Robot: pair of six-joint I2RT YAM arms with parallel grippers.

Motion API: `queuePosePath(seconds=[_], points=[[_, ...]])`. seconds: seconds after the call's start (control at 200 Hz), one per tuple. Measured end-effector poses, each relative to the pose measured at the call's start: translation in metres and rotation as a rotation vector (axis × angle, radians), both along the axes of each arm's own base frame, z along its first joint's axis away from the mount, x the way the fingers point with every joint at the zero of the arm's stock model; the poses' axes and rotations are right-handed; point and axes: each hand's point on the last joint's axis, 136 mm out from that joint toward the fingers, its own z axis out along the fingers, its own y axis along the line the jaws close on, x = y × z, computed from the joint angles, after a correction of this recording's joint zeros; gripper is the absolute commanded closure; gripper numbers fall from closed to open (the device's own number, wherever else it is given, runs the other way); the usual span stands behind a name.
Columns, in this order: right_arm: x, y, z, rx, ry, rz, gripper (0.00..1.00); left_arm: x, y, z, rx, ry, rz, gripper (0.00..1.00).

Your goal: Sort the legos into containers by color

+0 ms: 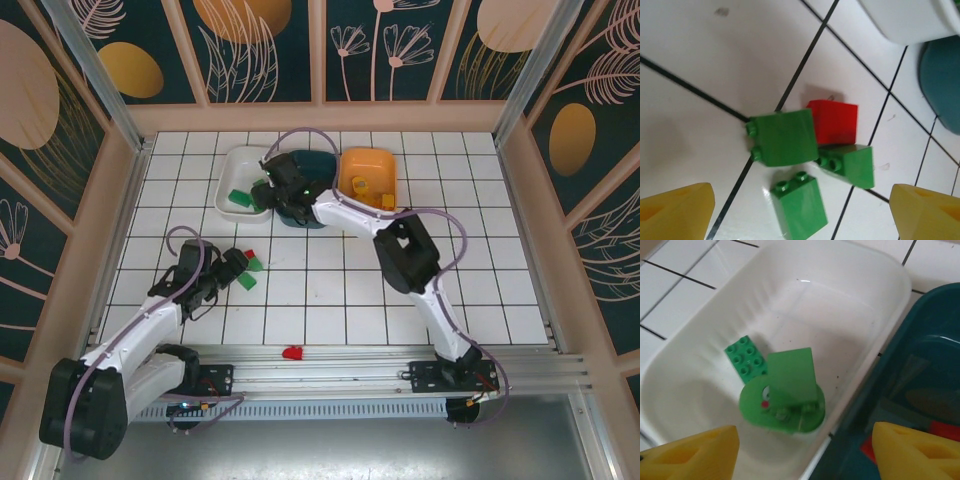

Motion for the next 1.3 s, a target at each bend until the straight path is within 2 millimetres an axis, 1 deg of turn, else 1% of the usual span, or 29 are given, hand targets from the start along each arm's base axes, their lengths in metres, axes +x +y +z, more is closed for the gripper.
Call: queuePosePath(seconds=[0.085,0.185,0.22,0.285,0.355,0.405,0.58,0.631,0.701,0.811,0.936,1.081,1.231,1.301], points=[[-0.015,-0.005,0.032,0.04,-0.046,0.005,0.27,0.007,-0.002,0.004,0.003,-0.011,-0.007,0.18],[-0.036,-0.013,0.067,0.096,-0.101,0.011,0.27,0.01,-0.003,0.002,0.014,-0.003,-0.017,0.19],[-0.045,-0.018,0.075,0.112,-0.113,0.01,0.27,0.01,-0.003,-0.001,0.019,0.004,-0.019,0.19],[-0.061,-0.029,0.082,0.134,-0.124,0.011,0.27,0.01,-0.001,-0.007,0.035,0.023,-0.02,0.22],[-0.079,-0.043,0.079,0.147,-0.113,0.009,0.28,0.009,0.001,-0.014,0.055,0.048,-0.021,0.26],[-0.089,-0.053,0.071,0.15,-0.097,0.002,0.28,0.01,0.002,-0.018,0.068,0.063,-0.018,0.27],[-0.115,-0.089,0.024,0.107,-0.013,-0.036,0.28,0.012,0.008,-0.026,0.092,0.087,0.017,0.33],[-0.121,-0.097,0.014,0.093,0.004,-0.045,0.28,0.014,0.009,-0.029,0.093,0.089,0.027,0.35],[-0.126,-0.105,0.004,0.083,0.021,-0.057,0.29,0.016,0.008,-0.033,0.093,0.099,0.033,0.38],[-0.132,-0.114,0.003,0.085,0.026,-0.069,0.29,0.02,0.007,-0.039,0.094,0.116,0.04,0.44],[-0.134,-0.119,0.014,0.103,0.007,-0.074,0.29,0.024,0.008,-0.039,0.094,0.105,0.047,0.45],[-0.136,-0.122,0.021,0.119,-0.008,-0.077,0.29,0.029,0.008,-0.036,0.1,0.087,0.049,0.49],[-0.136,-0.126,0.019,0.113,-0.011,-0.085,0.29,0.032,0.008,-0.044,0.112,0.098,0.041,0.53],[-0.137,-0.127,0.018,0.113,-0.01,-0.086,0.29,0.034,0.008,-0.043,0.115,0.092,0.039,0.55]])
